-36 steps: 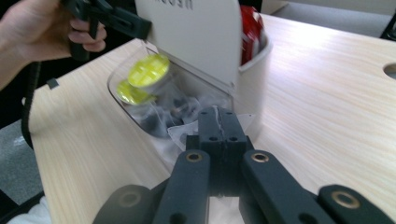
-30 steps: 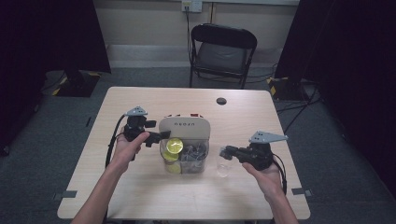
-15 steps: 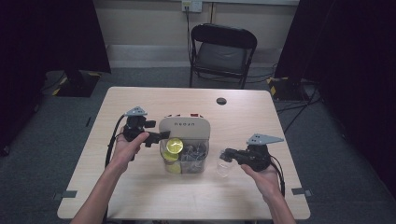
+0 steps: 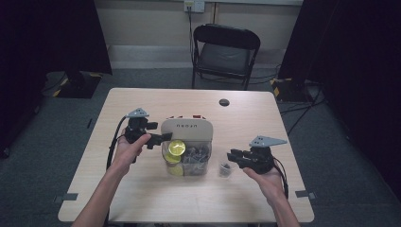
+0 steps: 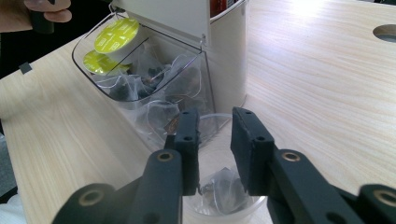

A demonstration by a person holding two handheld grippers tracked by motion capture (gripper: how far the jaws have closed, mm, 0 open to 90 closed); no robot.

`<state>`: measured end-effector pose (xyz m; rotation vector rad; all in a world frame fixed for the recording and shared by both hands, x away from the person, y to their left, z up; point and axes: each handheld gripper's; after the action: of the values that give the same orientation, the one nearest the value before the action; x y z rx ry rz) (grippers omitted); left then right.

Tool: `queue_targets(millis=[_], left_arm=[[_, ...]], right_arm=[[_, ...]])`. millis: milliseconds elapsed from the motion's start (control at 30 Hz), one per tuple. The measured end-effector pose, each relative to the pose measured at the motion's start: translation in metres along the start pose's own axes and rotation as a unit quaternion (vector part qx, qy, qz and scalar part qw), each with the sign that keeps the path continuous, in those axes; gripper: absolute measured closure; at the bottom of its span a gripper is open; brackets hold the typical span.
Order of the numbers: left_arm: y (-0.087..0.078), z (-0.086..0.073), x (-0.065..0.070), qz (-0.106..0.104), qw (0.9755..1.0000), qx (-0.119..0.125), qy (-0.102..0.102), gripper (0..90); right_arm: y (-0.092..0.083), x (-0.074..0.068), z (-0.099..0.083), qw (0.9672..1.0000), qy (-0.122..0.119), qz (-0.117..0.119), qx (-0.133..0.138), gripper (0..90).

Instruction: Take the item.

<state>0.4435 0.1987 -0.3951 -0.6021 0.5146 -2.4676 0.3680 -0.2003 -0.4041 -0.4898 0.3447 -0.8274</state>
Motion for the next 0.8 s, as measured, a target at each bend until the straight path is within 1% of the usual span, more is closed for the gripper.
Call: queue_targets(millis=[167,433,500,633,800], left_arm=[[0.000,0.000,0.000,0.002,1.0000,-0.001,0.001,12.2],[0.000,0.000,0.000,0.001,1.0000,-0.002,0.002,12.8],[0.000,0.000,0.001,-0.002,1.0000,0.003,-0.001,13.2],[-0.003,-0.001,0.000,0.001,1.0000,0.003,-0.002,13.8],[-0.003,-0.001,-0.001,-0.001,1.0000,0.006,-0.003,13.8]], right_arm=[[-0.001,0.002,0.001,1.0000,0.007,-0.004,0.002,67.3],[-0.010,0.008,0.002,0.9995,0.019,-0.023,0.013,62.4],[-0.012,0.010,0.002,0.9993,0.022,-0.027,0.013,61.3],[-0.017,0.014,-0.003,0.9988,0.027,-0.038,0.010,59.7],[-0.022,0.022,-0.015,0.9980,0.035,-0.053,0.000,57.2]])
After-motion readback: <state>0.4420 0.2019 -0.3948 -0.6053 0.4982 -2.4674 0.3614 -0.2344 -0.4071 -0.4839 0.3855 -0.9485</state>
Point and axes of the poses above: each handheld gripper's, and its own axes: y roughly forward along the jaws, z roughly out of its top, x roughly to its right, and after that the axes turned 8 degrees about -z, right-handed
